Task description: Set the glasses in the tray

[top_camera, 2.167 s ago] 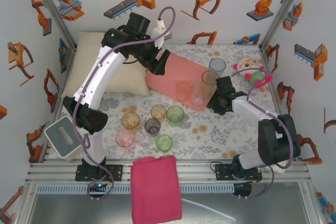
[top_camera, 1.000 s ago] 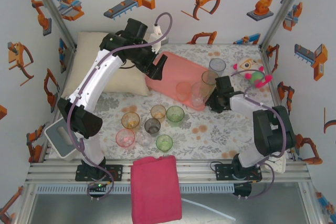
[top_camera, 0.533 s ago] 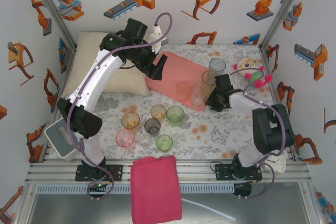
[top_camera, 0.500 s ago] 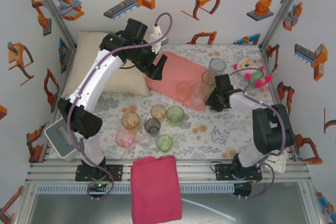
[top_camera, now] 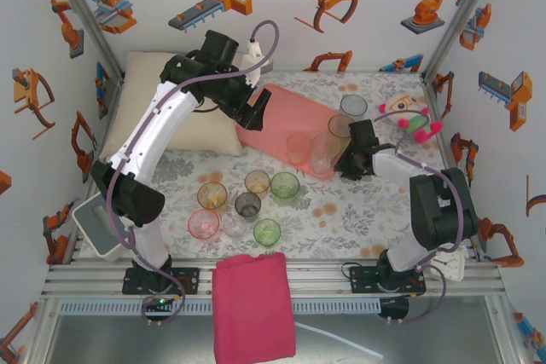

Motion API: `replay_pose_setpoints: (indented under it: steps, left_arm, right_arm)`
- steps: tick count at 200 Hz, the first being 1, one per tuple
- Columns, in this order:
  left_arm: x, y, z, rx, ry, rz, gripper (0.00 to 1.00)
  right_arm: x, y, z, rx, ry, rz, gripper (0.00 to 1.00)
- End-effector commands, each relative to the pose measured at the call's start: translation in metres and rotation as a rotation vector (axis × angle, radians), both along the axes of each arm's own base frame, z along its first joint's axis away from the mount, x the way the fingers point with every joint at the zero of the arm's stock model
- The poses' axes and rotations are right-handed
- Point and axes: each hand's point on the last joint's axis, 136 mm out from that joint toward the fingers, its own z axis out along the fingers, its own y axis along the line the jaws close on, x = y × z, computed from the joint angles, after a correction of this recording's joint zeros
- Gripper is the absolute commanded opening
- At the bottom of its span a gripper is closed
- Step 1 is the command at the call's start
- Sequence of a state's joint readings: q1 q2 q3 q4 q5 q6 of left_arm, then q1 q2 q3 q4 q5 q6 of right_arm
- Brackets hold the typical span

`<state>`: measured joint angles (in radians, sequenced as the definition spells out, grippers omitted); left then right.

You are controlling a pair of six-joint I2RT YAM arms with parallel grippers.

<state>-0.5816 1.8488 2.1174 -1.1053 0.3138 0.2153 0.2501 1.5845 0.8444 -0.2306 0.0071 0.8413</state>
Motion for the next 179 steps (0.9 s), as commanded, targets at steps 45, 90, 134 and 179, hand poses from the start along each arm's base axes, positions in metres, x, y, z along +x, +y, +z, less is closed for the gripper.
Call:
replay_pose_setpoints:
  steps: [45, 90, 134, 179]
  left_arm:
    - [-0.004, 0.004, 0.011, -0.025, -0.017, 0.009, 0.77]
    - [-0.004, 0.003, 0.012, -0.03, -0.017, 0.009, 0.77]
    - [-0.004, 0.003, 0.013, -0.032, -0.018, 0.01, 0.77]
    - [-0.004, 0.004, 0.013, -0.031, -0.018, 0.013, 0.77]
  right_arm:
    - [-0.011, -0.02, -0.014, -0.075, 0.064, -0.032, 0.33]
    - [-0.014, -0.024, -0.014, -0.085, 0.07, -0.04, 0.32]
    - [-0.019, -0.028, -0.016, -0.095, 0.082, -0.044, 0.32]
    - [-0.022, -0.031, -0.015, -0.103, 0.087, -0.05, 0.31]
